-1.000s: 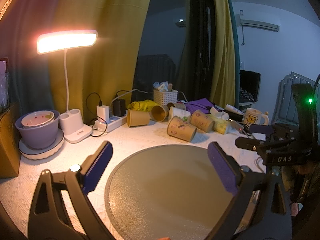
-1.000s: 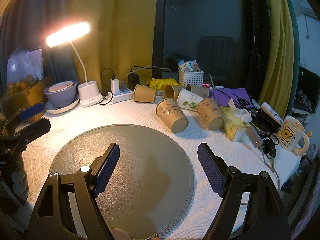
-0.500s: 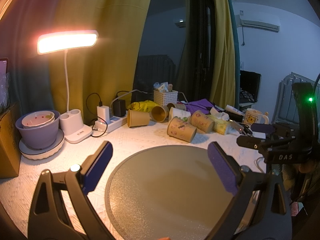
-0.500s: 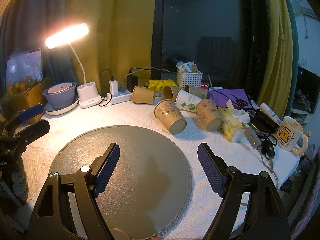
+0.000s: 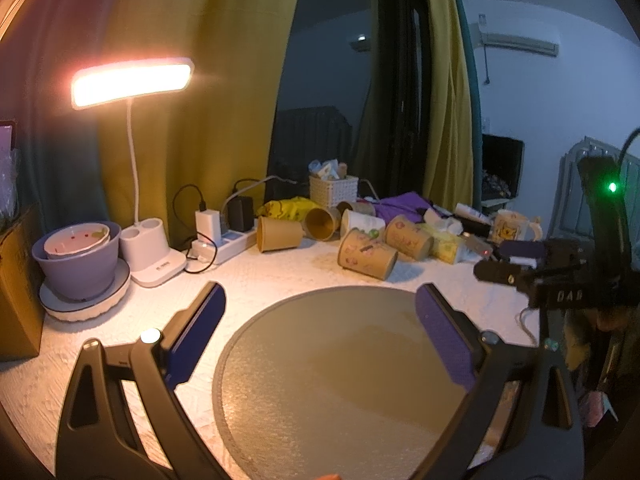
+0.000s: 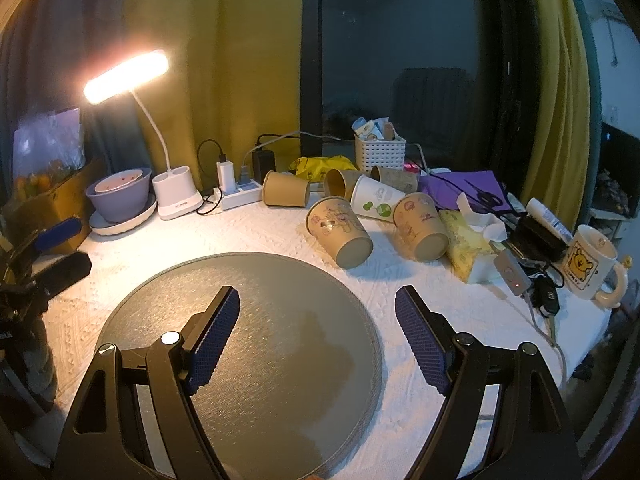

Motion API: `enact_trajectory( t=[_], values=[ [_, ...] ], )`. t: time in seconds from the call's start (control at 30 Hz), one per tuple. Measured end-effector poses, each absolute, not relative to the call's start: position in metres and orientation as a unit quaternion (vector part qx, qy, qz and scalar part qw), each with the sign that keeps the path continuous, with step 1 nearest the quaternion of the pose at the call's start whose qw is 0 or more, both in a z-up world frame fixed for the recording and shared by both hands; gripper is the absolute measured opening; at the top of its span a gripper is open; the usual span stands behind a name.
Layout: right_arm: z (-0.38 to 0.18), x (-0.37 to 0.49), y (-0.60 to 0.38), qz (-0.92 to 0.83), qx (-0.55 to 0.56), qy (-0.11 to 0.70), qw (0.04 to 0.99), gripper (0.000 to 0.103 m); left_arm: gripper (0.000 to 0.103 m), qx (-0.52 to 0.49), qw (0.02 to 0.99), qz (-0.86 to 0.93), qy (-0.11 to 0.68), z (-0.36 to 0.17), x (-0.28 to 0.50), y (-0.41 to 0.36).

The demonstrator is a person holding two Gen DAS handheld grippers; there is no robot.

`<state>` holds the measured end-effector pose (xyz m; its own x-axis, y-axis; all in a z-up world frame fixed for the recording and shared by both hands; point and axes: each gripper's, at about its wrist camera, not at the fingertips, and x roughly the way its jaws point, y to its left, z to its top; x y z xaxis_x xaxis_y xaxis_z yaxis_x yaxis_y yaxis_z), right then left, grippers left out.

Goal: Flip cup upright
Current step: 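Move both tools toward the kraft cup lying on its side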

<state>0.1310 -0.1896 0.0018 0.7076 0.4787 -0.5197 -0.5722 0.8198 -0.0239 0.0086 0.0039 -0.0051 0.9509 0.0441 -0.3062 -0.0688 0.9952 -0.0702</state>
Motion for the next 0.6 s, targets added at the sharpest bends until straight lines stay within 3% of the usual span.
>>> enact_trajectory(
  t=[0.5,0.6],
  values=[
    [-0.011,0.219,-0.228,0.287,-0.066,0.262,0.919,0.083,0.097,-0.078,0.958,0.061,0.269,-0.016,0.104,-0.022],
    [-0.013,0.239,-0.233,0.305,-0.067,0.266,0.912,0.074,0.097,-0.086,0.951,0.063,0.289,-0.015,0.129,-0.034]
  ],
)
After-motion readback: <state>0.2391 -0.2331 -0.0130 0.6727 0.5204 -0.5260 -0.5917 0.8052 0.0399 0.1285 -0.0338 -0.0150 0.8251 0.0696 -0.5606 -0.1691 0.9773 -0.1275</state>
